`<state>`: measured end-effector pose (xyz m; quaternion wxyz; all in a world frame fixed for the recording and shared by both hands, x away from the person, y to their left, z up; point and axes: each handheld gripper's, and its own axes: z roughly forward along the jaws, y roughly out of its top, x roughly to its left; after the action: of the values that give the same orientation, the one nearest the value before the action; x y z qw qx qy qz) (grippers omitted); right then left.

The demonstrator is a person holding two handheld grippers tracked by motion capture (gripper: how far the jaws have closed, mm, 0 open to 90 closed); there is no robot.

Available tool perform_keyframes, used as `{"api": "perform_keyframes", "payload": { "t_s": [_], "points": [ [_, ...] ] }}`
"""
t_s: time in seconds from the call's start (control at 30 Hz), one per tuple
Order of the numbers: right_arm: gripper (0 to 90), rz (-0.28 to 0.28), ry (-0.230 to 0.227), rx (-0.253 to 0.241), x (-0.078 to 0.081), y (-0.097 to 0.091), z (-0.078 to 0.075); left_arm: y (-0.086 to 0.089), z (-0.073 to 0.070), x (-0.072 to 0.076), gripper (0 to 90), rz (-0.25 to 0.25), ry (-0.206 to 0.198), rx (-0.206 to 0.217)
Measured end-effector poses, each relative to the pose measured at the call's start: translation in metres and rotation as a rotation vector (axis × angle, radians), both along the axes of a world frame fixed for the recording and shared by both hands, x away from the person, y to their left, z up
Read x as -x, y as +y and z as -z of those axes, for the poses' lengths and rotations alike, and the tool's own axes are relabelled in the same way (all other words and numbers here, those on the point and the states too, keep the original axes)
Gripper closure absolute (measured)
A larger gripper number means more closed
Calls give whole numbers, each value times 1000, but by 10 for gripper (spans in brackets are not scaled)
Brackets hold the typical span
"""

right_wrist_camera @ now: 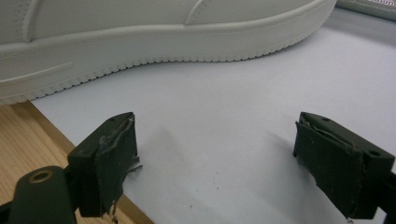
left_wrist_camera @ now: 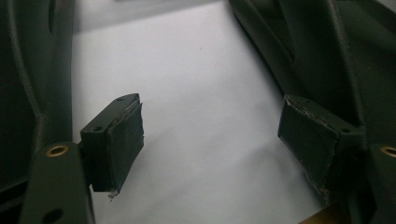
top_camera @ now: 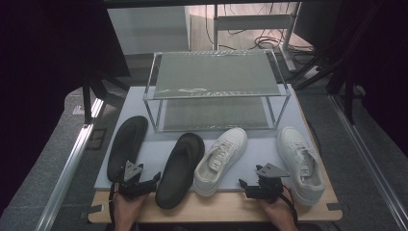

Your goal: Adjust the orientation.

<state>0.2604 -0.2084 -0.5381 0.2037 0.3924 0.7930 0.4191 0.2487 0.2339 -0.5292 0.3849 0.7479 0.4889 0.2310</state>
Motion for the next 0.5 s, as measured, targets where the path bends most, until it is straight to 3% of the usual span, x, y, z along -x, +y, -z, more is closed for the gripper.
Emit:
{"api": "perform_keyframes", "payload": {
  "t_s": [0.3,0.5],
  "points": [
    [137,1,0,0,0,0,0,2,-8,2,227,0,-12,-18],
    [138,3,1,1,0,0,0,8,-13,1,260,-13,-23,-5]
  ]
}}
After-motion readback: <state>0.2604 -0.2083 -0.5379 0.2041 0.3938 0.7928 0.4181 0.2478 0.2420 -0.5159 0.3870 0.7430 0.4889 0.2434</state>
